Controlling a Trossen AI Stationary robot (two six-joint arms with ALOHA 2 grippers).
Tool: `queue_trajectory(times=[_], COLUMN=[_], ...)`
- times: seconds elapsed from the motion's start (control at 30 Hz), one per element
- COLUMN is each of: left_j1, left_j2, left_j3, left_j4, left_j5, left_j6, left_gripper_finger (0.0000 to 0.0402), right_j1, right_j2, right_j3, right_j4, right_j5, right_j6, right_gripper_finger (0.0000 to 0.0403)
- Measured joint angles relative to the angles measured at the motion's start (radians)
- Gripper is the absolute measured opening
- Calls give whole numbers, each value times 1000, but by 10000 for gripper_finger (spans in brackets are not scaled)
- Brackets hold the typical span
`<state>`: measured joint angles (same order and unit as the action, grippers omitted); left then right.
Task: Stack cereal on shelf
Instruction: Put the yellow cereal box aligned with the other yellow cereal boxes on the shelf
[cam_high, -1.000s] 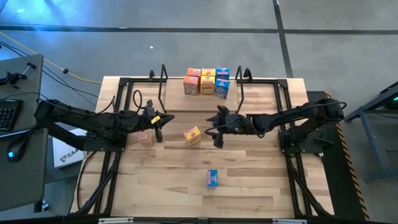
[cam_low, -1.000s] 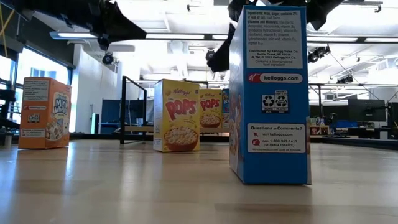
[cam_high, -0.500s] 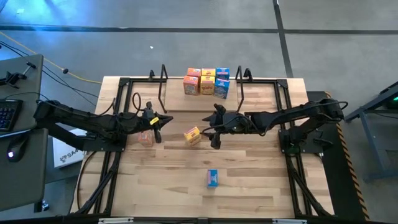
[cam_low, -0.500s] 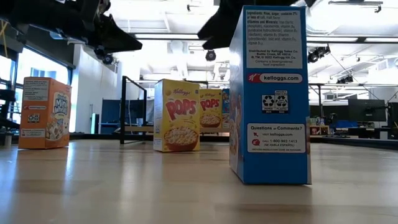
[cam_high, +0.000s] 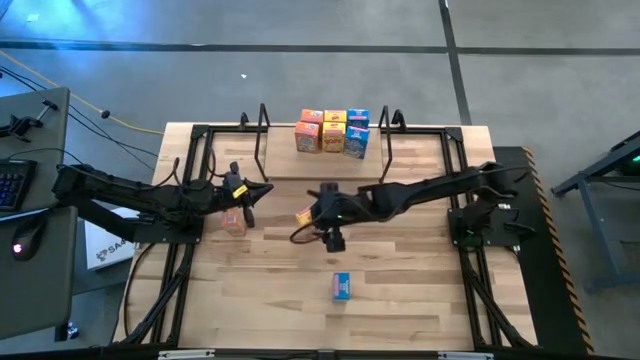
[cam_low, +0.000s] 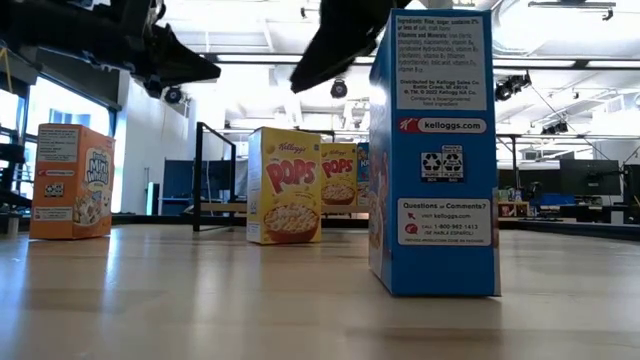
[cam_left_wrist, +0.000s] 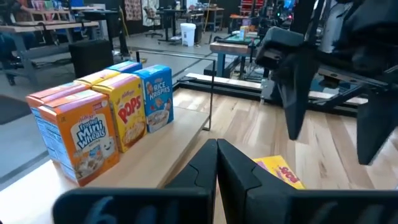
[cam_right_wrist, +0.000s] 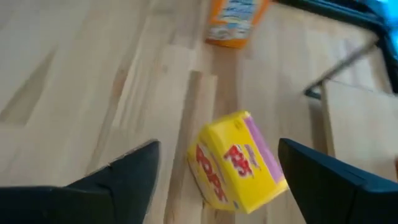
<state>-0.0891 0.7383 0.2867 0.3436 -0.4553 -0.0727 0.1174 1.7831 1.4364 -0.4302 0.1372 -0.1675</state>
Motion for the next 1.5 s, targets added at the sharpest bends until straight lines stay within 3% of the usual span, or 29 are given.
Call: queue_trajectory(times=[0.2, 0.37, 0.77, 1.5], left_j1=[0, 0, 0, 0], left_j2=[0, 0, 0, 0], left_j3=[0, 0, 0, 0], left_j4=[-1, -9, -14, -23], left_j5=[0, 0, 0, 0], left_j6=[14, 16, 25, 24], left_gripper_finger=[3, 3, 3, 3], right_j1=[-45, -87, -131, -137], right_j2=[116, 182, 203, 235], right_j3=[173, 237, 219, 217], right_j4=[-186, -225, -236, -239], right_j5=[-70, -98, -189, -191], right_j6=[-157, -216, -176, -116], right_gripper_finger=[310, 310, 287, 200])
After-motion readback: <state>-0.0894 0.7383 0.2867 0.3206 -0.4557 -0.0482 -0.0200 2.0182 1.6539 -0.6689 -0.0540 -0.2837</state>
